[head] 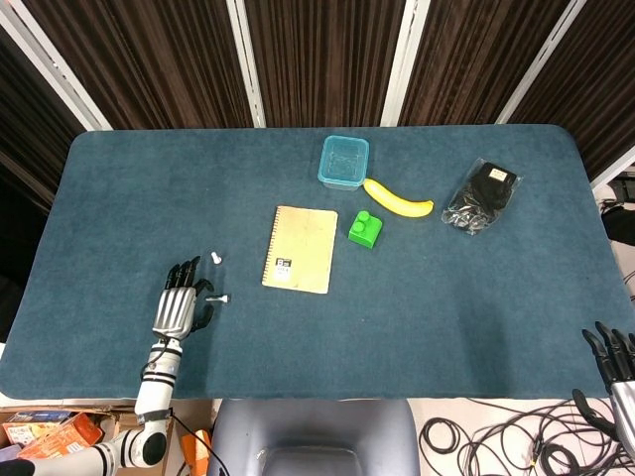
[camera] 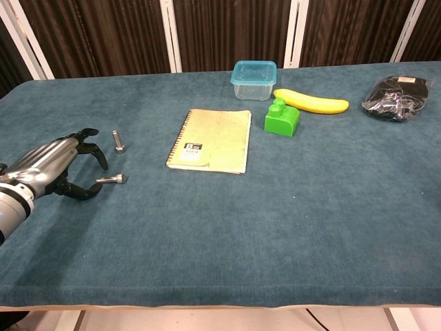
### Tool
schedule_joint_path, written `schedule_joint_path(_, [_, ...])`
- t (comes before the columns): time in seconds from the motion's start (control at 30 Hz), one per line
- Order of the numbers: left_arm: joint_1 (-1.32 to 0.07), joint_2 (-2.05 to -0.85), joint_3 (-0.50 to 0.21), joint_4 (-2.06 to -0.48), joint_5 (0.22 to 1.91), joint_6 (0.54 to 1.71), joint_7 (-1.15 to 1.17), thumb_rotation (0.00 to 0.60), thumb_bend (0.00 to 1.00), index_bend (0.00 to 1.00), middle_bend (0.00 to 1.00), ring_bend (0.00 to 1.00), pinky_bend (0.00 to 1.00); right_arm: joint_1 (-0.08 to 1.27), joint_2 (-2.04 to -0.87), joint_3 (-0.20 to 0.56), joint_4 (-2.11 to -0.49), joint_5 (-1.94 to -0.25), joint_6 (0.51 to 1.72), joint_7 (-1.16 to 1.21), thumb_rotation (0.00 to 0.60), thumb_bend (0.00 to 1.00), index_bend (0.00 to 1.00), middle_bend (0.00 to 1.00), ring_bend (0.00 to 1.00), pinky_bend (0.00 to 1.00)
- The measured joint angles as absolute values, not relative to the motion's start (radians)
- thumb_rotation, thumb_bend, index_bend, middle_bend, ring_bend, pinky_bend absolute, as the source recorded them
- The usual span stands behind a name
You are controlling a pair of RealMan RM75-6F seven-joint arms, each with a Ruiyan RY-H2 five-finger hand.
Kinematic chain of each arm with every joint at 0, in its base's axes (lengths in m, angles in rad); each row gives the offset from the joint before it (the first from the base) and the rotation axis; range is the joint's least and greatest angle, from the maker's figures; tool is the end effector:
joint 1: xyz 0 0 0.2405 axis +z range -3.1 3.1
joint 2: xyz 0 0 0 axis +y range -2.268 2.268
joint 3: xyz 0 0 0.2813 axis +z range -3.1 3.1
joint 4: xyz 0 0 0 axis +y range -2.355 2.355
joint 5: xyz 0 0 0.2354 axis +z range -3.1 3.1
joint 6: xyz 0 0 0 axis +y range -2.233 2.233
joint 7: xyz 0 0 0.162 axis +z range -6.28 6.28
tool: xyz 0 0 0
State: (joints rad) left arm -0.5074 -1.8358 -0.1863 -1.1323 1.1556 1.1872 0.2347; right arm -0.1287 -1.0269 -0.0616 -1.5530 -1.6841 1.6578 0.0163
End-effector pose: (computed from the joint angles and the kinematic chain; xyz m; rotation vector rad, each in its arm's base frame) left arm -0.2535 0.3468 -0.0857 -1.4701 -1.0600 -0.9198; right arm -0.3639 -0.1005 0.1809 1.4406 -0.8387 0.7812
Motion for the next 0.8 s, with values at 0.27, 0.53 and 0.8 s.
schedule_joint_path(0.27, [-0.506,-1.835,-0.202,-1.135,1.115,1.149,0.269,0.6,0.38,0.48,0.01,0.0,0.0,-0.125,-1.029,-0.06,-1.556,-1.681,1.649,0.002,0.6,0.29,0.0,0.0,0.0,0.04])
schedule_joint_path(0.53, [-0.512,-1.845,-0.212,-1.111,1.11,1.135,0.272,0.6,0.38,0.52,0.02,0.0,0.0,-0.126,-1.03,-0.06,-1.558,-1.681,1.652,0.002,0.6,0.29,0.0,0.0,0.0,0.04])
schedule_joint_path(0.8, [-0.515,-1.853,-0.219,-1.098,1.11,1.132,0.277,0.6,0.39,0.56,0.03,0.0,0.0,-0.126,-1.028,-0.06,-1.558,-1.681,1.653,0.005,0.6,0.29,0.0,0.0,0.0,0.04])
